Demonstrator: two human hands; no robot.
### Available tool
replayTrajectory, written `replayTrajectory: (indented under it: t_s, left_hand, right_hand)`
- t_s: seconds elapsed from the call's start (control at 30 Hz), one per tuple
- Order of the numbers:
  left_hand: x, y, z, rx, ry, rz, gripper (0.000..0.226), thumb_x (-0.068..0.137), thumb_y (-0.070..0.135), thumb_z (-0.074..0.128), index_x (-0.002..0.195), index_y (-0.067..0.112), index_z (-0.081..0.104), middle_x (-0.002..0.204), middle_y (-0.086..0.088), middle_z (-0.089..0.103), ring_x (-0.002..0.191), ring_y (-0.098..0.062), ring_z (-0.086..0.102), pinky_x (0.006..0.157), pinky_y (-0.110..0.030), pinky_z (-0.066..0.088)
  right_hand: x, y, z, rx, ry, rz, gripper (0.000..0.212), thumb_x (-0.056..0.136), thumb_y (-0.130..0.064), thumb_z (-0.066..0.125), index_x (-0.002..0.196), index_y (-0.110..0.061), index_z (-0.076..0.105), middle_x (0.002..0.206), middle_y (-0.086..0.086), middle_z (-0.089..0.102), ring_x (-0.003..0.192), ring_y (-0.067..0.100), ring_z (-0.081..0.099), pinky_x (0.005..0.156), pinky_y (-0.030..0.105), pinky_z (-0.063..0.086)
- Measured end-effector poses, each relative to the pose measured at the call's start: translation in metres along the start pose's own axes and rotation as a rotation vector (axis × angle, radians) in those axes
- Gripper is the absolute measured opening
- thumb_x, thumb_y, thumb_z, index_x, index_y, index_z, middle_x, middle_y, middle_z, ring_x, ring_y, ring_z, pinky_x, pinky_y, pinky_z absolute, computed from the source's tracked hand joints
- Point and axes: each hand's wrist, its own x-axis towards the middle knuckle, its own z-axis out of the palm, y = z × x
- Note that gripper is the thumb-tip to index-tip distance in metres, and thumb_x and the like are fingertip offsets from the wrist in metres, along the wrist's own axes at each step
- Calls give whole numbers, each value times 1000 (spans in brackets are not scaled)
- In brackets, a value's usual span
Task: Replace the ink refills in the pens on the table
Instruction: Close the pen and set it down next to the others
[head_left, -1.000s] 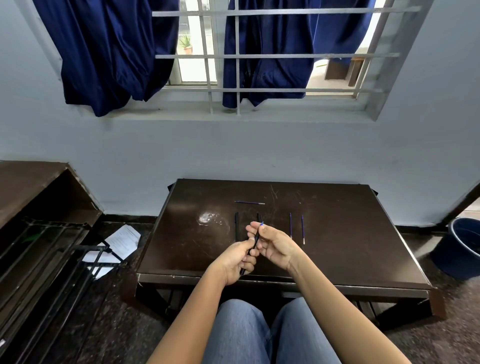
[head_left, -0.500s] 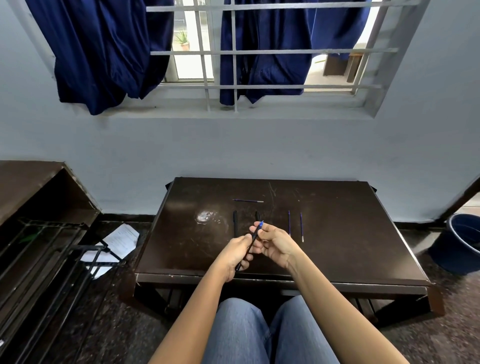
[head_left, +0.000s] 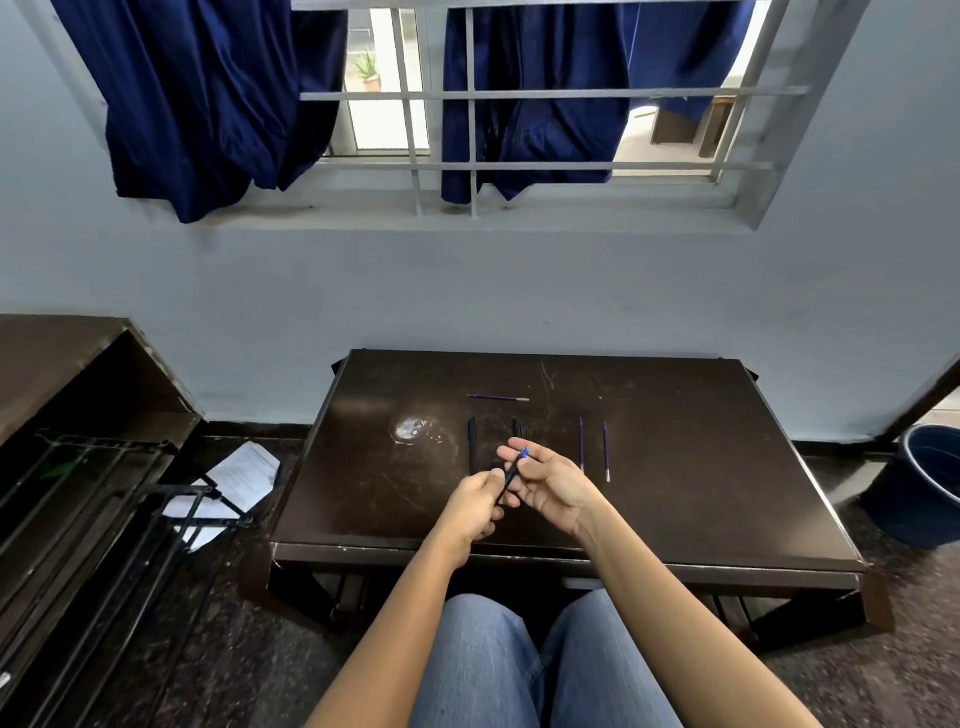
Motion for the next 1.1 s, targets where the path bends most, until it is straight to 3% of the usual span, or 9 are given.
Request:
replayTrajectory:
  t_s: [0.07,0.13,0.2,0.33,0.5,0.67,0.8,0.97,1.1]
  left_hand:
    - [2,-1,1,-17,9,0,28,103,28,35,95,17,59,75,3,57,50,-2,37,38,-12,25]
    - [4,-2,2,-31,14,-2,25,103,26,36,96,17,59,74,4,57,49,-2,37,36,-12,24]
    - [7,-2,2,-31,14,-5,24,102,25,36,97,17,58,74,4,58,49,-1,37,36,-12,24]
    - [12,-3,0,-43,20,-17,24,103,25,37,106,14,58,73,3,58,49,-2,38,38,-13,24]
    - [18,-4,0,-37,19,-37,25,102,25,38,108,12,58,74,3,59,50,-2,38,38,-13,25]
    - [20,-6,-2,-40,11,-58,24,102,26,38,105,15,58,75,2,57,51,-3,39,38,-13,26]
    - [25,-8,-4,-40,11,-60,24,102,27,38,105,15,58,75,3,57,51,-3,39,40,-14,25]
    - [34,-12,-9,-58,15,-80,24,102,26,39,107,14,58,75,3,57,50,-3,39,39,-14,25]
    - [41,-15,-12,-72,15,-85,21,102,28,40,101,19,58,73,4,57,47,-1,38,39,-14,25]
  right_hand:
    - [1,-1,1,-18,12,23,29,97,7,37,113,-5,57,100,10,68,83,18,66,71,25,55]
    - [0,0,3,-90,27,33,12,98,-3,47,101,-7,58,79,6,64,65,10,61,65,20,49]
    - [2,2,2,-147,44,22,9,96,-8,55,89,-9,59,72,3,62,61,6,57,60,15,46]
    - [10,2,-6,-84,52,17,22,96,5,44,102,-7,61,90,6,69,74,11,63,67,19,51]
    - [11,4,-2,-190,57,13,8,95,-6,55,94,-9,63,78,2,62,64,6,55,60,15,47]
    - [19,0,-5,-124,36,28,33,92,13,40,109,-8,61,99,8,69,86,16,66,73,25,52]
    - [21,0,-1,-156,54,78,14,92,1,56,103,-8,61,81,3,63,64,6,60,64,17,49]
    - [35,2,-3,-84,95,90,23,94,8,46,101,-9,60,91,6,67,75,13,62,71,23,51]
    - [42,2,-1,-80,76,102,16,95,2,49,98,-9,60,88,5,67,68,9,63,67,20,52]
